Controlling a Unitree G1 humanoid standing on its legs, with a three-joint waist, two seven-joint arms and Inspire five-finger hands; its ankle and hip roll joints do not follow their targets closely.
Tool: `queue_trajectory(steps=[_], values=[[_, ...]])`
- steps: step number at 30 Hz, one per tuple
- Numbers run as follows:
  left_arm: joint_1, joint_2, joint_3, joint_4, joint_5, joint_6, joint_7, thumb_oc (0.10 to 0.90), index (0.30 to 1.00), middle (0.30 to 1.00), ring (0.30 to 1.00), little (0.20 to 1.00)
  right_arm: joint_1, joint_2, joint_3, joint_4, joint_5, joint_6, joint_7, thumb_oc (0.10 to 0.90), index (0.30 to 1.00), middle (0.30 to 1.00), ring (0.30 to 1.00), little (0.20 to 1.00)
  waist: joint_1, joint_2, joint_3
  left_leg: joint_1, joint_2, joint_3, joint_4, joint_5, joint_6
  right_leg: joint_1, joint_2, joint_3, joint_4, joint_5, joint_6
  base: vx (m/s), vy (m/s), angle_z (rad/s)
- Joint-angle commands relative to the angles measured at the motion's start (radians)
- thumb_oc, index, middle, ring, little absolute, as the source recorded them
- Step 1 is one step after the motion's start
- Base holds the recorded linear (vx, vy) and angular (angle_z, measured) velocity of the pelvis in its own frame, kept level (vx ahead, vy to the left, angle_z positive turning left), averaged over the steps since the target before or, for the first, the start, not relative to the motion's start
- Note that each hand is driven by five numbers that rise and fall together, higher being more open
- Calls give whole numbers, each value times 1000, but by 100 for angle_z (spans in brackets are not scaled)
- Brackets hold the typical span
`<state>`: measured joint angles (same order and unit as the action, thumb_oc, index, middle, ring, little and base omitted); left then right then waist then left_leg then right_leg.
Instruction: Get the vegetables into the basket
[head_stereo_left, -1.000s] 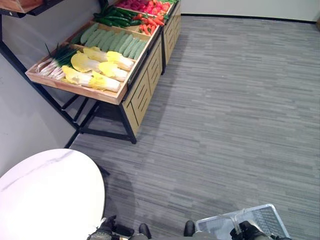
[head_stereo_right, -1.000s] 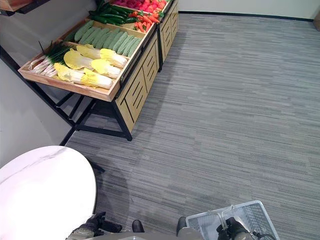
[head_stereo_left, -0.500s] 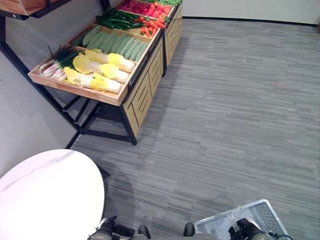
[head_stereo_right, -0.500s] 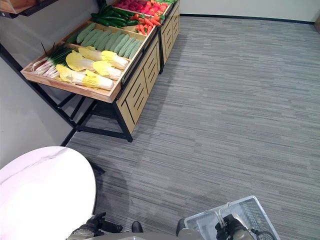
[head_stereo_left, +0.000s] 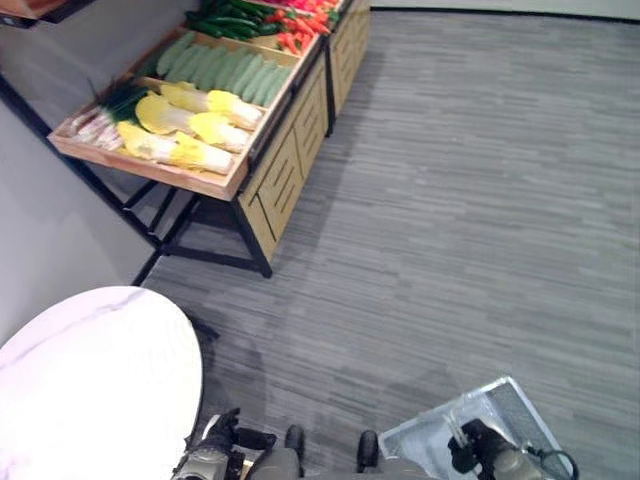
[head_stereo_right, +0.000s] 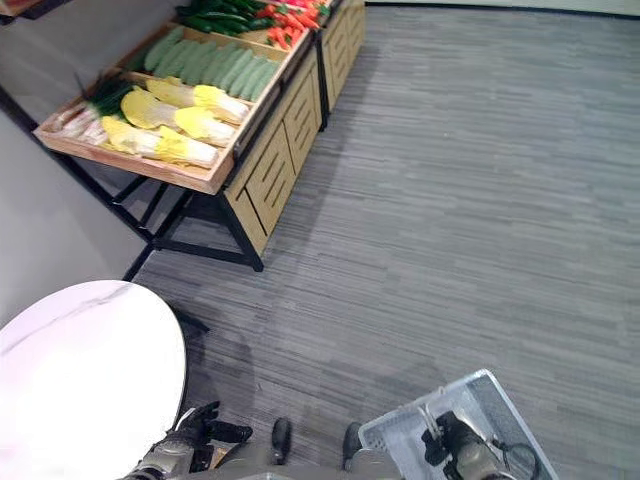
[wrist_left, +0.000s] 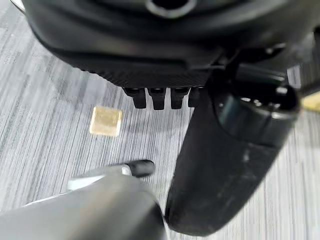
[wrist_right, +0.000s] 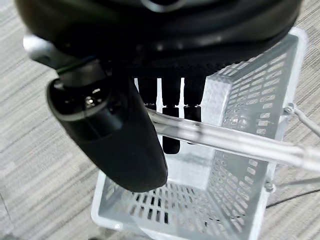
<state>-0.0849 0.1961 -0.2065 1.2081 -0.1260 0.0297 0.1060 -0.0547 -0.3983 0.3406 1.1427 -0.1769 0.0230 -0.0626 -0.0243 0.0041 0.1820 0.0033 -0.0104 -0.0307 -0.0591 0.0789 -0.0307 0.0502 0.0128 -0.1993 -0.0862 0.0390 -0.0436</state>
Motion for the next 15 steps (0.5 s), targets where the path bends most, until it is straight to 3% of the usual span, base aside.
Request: queue_trajectory(steps=[1,5,15], values=[[-2,25,-28,44,22,-2,10,900,1000,1000,1000,1000,-29,1,1,-7,39,-11,-1,400,300,300,300,300,24,-25,9,38,-35,34,35,-157,43,18,-8,84,80,-131,84,38,111,-38],[7,41,-24,53,45,-4,9,900,1000,1000,1000,1000,-31,15,-6,22,41,-7,-2,400,300,300,300,300,26,-3,1,84,-37,87,-28,-146,56,31,-18,101,52,-119,104,35,218,-25],[-8,60,-12,57,54,-11,21,900,1000,1000,1000,1000,-63,41,-12,63,49,-6,-12,400,300,300,300,300,38,7,16,64,-50,124,-28,-163,85,-16,-36,139,59,-79,141,-7,147,-15]])
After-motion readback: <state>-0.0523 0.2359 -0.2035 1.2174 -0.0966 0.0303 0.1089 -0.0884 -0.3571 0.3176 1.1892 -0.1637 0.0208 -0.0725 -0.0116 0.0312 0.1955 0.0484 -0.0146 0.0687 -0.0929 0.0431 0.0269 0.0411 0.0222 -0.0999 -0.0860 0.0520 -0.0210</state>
